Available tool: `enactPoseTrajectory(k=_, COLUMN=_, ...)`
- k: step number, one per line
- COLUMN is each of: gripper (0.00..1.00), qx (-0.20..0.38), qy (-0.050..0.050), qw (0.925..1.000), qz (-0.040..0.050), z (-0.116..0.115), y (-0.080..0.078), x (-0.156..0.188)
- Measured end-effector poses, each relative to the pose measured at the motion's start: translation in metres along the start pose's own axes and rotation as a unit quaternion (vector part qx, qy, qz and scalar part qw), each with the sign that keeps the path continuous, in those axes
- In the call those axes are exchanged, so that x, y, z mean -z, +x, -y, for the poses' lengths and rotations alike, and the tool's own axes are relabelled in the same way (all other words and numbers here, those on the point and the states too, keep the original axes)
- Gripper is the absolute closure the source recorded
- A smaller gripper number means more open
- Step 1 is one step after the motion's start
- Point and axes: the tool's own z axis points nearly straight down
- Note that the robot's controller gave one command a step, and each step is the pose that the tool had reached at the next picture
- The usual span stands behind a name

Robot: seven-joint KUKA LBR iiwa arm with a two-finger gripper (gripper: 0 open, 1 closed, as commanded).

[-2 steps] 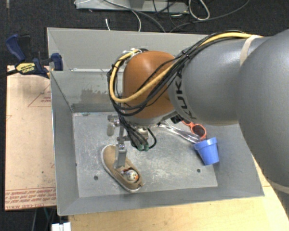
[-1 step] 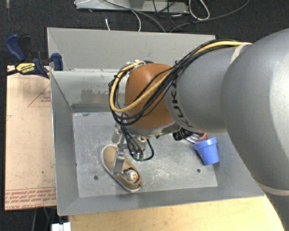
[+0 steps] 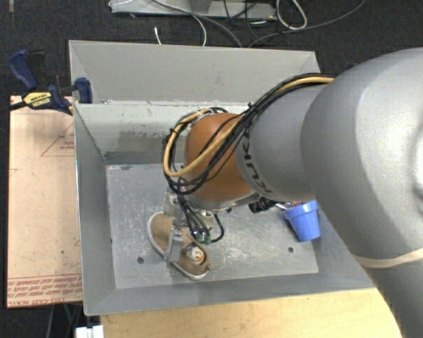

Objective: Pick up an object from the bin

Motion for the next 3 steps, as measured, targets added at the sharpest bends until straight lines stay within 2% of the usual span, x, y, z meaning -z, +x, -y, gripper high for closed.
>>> enactPoseTrajectory(k=1, gripper=1.00, qx=-0.045, qy=-0.003, qw=0.9990, qz=0.0005, z=0.0029, y=0.0077, x=0.0048)
enactPoseTrajectory(k=3, gripper=1.00, qx=-0.045, qy=-0.004, qw=0.9990, qz=0.0013, z=0.0019, y=0.0069, x=0.0069)
